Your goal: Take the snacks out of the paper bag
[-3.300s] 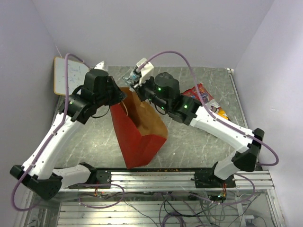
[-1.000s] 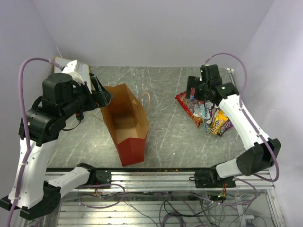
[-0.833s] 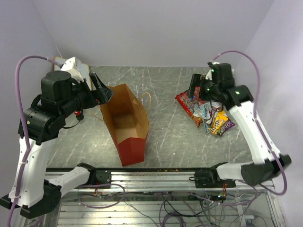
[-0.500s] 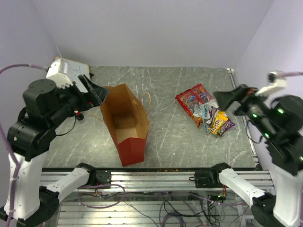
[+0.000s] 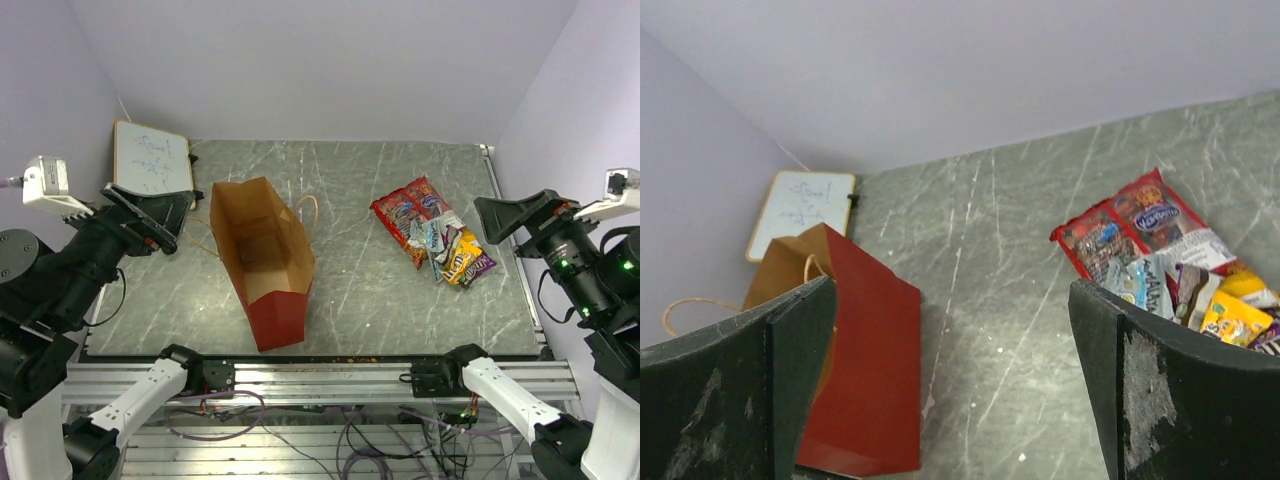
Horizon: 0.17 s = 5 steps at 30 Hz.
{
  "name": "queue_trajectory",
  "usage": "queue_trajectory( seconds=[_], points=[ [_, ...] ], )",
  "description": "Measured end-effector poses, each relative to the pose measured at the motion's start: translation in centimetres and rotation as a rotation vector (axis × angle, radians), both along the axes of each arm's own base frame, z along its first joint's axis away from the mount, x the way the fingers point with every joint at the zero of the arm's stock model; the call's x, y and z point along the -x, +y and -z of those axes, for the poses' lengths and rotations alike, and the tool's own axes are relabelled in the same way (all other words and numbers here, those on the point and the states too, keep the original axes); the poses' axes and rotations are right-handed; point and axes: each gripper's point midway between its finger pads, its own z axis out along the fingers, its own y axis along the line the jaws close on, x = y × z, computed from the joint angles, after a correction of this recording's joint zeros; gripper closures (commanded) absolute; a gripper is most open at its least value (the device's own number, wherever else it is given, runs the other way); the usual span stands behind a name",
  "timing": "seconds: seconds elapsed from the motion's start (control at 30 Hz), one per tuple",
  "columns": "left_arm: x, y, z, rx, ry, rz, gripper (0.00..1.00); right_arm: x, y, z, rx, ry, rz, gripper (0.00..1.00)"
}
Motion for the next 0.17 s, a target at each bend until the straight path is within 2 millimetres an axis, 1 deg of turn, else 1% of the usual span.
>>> queue_trajectory(
  seconds=[0.17],
  points=[
    [-0.2,0.3,-0.3,-0.018,-0.011,-0.019,0.02,-1.0,0.3,1.8,0.001,0.057,0.005,0.00]
  ],
)
